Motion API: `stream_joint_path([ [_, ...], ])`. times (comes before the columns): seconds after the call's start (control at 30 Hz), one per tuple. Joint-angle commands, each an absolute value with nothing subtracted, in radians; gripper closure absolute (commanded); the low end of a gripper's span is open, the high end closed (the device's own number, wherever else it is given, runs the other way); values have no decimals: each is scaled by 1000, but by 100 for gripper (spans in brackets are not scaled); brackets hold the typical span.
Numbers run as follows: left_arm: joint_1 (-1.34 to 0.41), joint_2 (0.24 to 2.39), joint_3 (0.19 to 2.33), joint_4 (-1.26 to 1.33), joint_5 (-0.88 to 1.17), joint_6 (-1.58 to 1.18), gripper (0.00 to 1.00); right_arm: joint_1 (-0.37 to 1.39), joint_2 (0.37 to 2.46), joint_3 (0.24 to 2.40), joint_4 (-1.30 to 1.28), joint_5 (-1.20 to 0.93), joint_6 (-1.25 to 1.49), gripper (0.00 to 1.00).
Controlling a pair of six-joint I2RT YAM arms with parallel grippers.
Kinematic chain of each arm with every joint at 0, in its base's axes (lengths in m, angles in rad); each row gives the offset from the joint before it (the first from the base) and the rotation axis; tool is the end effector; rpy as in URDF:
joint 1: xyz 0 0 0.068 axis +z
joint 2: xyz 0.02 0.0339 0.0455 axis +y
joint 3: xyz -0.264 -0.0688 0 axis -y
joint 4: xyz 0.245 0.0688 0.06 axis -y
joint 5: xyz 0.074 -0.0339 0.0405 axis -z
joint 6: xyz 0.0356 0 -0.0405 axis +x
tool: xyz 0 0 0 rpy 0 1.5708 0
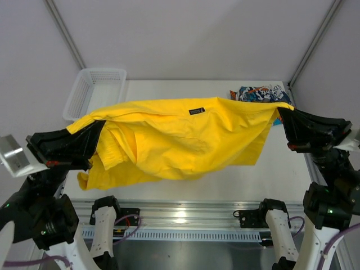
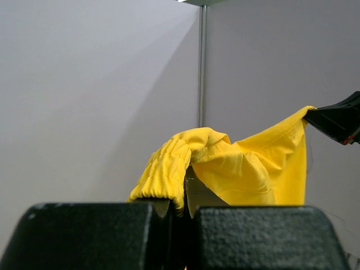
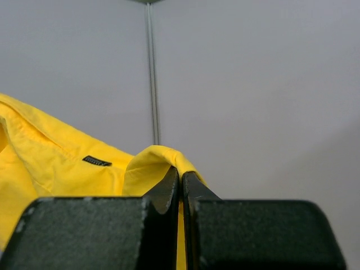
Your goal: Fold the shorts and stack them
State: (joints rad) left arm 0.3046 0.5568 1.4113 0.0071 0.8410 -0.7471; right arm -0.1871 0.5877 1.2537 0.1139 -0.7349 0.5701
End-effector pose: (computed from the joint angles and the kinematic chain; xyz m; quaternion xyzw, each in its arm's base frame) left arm -0.0158 -0.0328 0.5514 0.1720 0.4663 -0.3262 0.8041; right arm 0.0312 0.0184 0.5290 -0.1752 0.4566 0.2998 0.8191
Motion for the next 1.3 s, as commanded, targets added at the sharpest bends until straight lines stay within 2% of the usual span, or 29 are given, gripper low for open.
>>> stream_joint_path([
  [0.0,316,569,1587,-139,753,-689,100,-140,597,1373,-46,-590,460,100],
  [0.13,316,638,1718,-232,759,-692,100,-104,667,1570,-230,-558,400,100],
  [0.3,310,702,1773,-253,719,-696,100,-77,715,1649,-262,-502,393,100],
  [0.4,308,805,1769,-267,750,-718,100,-48,831,1680,-319,-491,396,100],
  [0.5,310,886,1689,-221,813,-762,100,-43,945,1661,-281,-529,432,100],
  [0.6,314,963,1651,-277,752,-761,100,-80,1064,1649,-223,-610,486,100],
  [0.77,322,1077,1677,-287,765,-842,100,-202,1175,1600,87,-802,839,100],
  [0.97,322,1023,1815,-212,801,-848,100,-215,1118,1709,96,-793,785,100],
  [1.27,322,779,1770,-195,762,-802,100,-212,809,1632,78,-765,655,100],
])
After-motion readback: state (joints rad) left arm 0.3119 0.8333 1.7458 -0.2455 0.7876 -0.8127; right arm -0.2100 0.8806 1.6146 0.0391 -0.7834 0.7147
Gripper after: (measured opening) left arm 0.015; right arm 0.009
